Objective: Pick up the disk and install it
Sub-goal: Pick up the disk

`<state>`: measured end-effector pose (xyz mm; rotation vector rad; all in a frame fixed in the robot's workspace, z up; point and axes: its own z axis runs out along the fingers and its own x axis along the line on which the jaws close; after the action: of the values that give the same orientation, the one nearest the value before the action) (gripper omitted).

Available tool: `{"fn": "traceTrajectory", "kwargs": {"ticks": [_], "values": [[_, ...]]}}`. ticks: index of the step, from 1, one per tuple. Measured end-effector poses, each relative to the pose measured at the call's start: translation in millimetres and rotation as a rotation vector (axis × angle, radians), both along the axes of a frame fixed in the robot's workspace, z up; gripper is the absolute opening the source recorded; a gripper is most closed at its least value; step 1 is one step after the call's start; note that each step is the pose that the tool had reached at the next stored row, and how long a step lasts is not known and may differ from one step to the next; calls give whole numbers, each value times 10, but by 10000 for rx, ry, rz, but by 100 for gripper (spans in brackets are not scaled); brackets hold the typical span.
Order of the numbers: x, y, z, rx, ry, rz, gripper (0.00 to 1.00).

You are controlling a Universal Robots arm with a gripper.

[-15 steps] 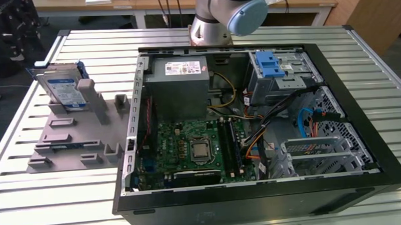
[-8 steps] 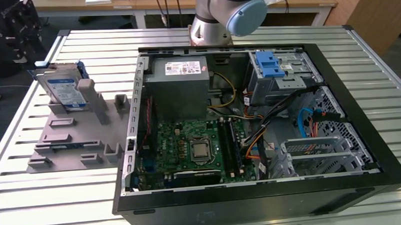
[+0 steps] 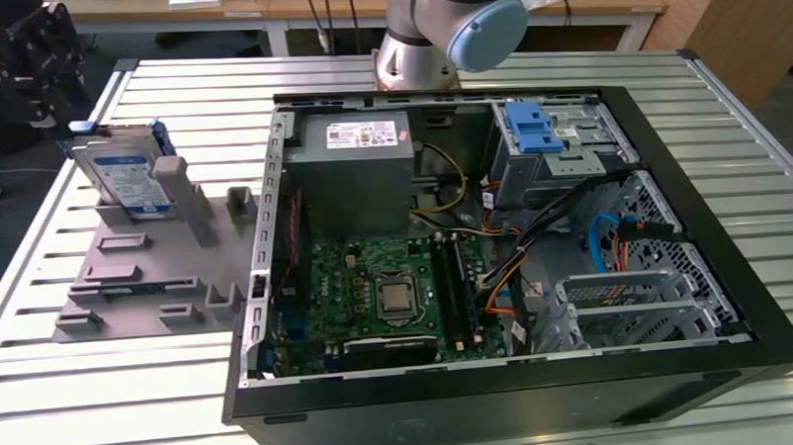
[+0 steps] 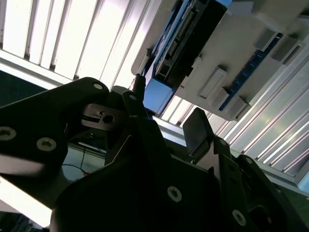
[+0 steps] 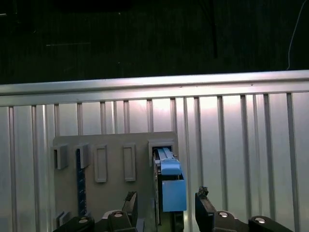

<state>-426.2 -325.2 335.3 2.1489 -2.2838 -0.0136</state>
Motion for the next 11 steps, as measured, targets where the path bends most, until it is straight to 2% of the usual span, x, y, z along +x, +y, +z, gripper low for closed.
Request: {"fn": "traceTrajectory", "kwargs": {"ticks": [11], "values": [[-12, 1, -93, 16, -1, -1, 59]]}}
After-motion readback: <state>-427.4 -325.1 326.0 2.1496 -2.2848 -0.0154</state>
